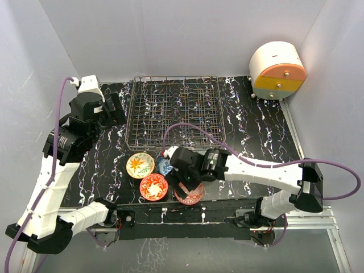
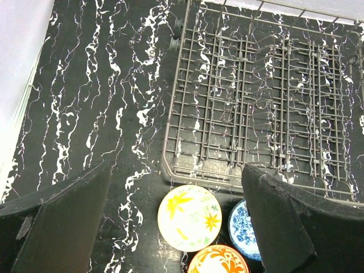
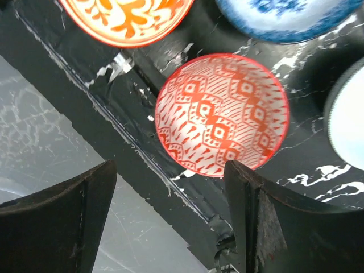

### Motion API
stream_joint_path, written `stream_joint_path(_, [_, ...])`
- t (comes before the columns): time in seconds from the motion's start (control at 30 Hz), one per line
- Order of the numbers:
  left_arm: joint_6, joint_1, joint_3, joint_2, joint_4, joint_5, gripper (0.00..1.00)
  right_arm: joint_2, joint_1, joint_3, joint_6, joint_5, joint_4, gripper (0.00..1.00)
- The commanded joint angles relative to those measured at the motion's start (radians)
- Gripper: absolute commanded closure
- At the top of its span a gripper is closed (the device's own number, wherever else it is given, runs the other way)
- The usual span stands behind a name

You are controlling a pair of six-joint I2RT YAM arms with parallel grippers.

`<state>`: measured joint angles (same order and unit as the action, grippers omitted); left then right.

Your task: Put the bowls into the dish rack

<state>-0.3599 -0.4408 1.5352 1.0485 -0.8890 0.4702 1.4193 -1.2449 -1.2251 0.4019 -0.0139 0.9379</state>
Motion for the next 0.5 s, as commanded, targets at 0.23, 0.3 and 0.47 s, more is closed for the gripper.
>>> stream_joint_path(0.23, [-0.029,-0.004,-0.023,-0.035,-0.041,0.021,0.03,0.063,-0.108,0.124,0.035,-0.101,-0.181,0.23])
stream_joint_path(0.3, [-0.04,-0.004,-0.03,-0.039,-0.048,0.021,0.03,0.078,-0.123,0.145,0.031,-0.112,-0.203,0.23])
stream_joint_path(0.47, [-0.062,-0.004,-0.053,-0.052,-0.057,0.021,0.03,0.117,-0.159,0.167,0.007,-0.171,-0.265,0.26])
